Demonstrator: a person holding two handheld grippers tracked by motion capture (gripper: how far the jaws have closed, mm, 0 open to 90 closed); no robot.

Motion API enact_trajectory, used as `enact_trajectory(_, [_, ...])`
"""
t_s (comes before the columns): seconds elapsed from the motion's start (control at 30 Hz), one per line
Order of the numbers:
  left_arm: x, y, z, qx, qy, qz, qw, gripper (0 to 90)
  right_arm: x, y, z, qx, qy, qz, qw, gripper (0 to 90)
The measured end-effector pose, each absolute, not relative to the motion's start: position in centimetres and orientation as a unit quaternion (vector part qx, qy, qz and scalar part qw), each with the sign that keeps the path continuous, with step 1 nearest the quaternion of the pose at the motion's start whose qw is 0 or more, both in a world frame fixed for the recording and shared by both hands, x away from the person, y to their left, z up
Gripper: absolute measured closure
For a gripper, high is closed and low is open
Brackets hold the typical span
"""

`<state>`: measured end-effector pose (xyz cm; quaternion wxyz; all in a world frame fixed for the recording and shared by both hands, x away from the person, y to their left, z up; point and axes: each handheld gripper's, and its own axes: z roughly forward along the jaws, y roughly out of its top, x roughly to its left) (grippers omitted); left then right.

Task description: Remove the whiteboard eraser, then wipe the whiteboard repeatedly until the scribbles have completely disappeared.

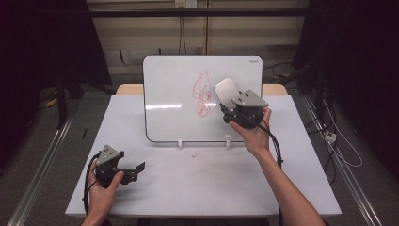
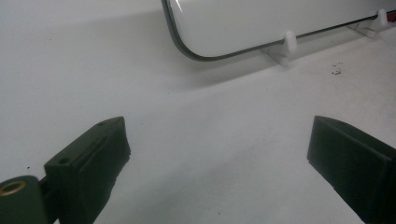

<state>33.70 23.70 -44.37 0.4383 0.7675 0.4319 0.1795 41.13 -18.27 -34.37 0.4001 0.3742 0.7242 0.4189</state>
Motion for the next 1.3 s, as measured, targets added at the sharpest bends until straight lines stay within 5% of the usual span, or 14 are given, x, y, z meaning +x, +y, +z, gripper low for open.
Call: enact_trajectory(1.3, [33.5, 24.2, -44.7, 0.767, 0.439, 0.173, 0.434, 5.3, 47.8, -13.9, -31.9, 0.354, 0.734, 0.397, 0.423, 31.6])
